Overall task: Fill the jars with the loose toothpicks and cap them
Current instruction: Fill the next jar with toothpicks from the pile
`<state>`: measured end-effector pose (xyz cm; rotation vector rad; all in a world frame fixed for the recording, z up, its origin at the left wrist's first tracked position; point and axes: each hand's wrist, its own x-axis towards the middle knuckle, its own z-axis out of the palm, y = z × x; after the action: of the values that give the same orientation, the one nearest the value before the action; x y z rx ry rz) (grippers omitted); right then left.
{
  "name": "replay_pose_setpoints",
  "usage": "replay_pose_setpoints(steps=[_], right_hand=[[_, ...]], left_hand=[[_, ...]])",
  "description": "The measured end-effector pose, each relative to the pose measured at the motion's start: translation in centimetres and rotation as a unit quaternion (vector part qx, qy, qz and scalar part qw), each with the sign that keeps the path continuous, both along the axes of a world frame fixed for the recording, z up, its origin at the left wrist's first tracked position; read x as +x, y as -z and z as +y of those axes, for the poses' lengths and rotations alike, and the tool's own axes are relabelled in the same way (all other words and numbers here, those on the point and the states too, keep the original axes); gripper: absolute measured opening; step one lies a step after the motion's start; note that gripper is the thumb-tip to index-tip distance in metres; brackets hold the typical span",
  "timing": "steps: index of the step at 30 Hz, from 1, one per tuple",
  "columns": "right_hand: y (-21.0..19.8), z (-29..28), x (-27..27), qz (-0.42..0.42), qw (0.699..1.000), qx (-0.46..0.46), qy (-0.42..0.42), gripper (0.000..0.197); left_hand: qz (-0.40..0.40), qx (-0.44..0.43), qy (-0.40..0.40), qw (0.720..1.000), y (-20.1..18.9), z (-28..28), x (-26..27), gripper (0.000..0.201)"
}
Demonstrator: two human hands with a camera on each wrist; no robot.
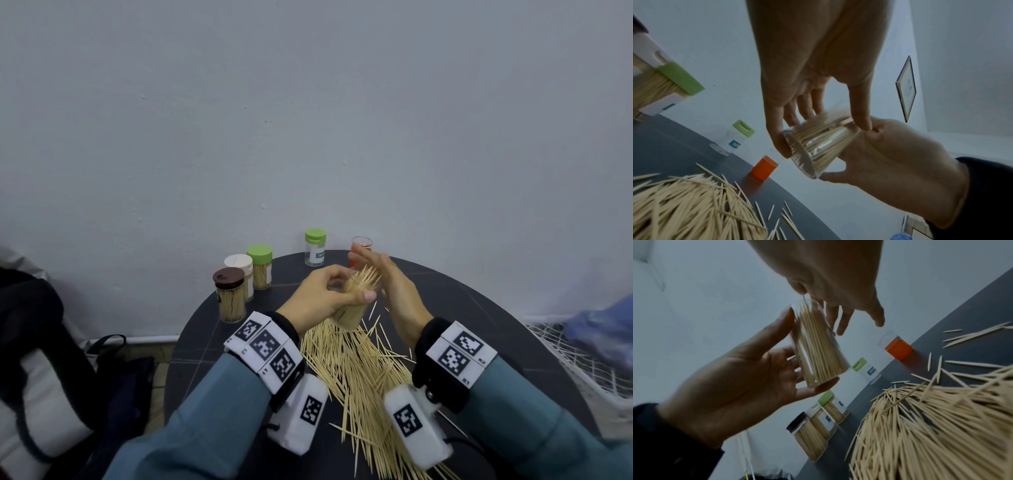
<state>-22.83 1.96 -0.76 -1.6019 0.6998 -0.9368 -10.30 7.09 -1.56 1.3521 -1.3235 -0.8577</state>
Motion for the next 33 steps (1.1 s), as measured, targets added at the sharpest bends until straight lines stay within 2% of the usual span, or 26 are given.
replay_pose_setpoints(steps=[6, 10, 13, 17, 26, 29, 31, 33], right_hand=[[0.3, -0.1, -0.6, 0.066, 0.997, 0.031, -0.006, 0.036], [0.1, -0.9, -1.3, 0.057, 0.998, 0.030, 0.018, 0.031], [-0.1, -1.1, -1.7, 0.057, 0.998, 0.033, 0.017, 0.035], [-0.1, -0.8, -1.9, 0.104, 0.994, 0.032, 0.005, 0.035], [0.0, -0.9, -2.8, 0.144, 0.988, 0.050, -0.003, 0.033], [-0.5, -1.0, -3.2, 0.148, 0.987, 0.051, -0.017, 0.029], [-0.7, -1.8, -3.5, 0.170, 0.984, 0.046, -0.003, 0.033], [-0.5, -3.4, -3.6, 0.238, 0.971, 0.028, 0.026, 0.039]], left_hand=[[0.001, -0.004, 0.009, 1.000, 0.1, 0.0, -0.5, 0.041], [-0.010, -0.002, 0.013, 1.000, 0.0, -0.3, -1.2, 0.041], [-0.017, -0.002, 0.014, 1.000, 0.2, -0.5, -1.5, 0.041], [-0.026, -0.002, 0.016, 1.000, 0.6, -0.6, -1.5, 0.038], [-0.036, -0.002, 0.009, 0.999, 0.7, -0.6, -1.8, 0.043], [-0.038, -0.004, 0.001, 0.999, 0.7, -0.6, -1.5, 0.052], [-0.032, -0.007, -0.010, 0.999, 0.5, -0.5, -1.1, 0.054], [-0.026, -0.006, -0.023, 0.999, 0.2, -0.5, -0.8, 0.052]])
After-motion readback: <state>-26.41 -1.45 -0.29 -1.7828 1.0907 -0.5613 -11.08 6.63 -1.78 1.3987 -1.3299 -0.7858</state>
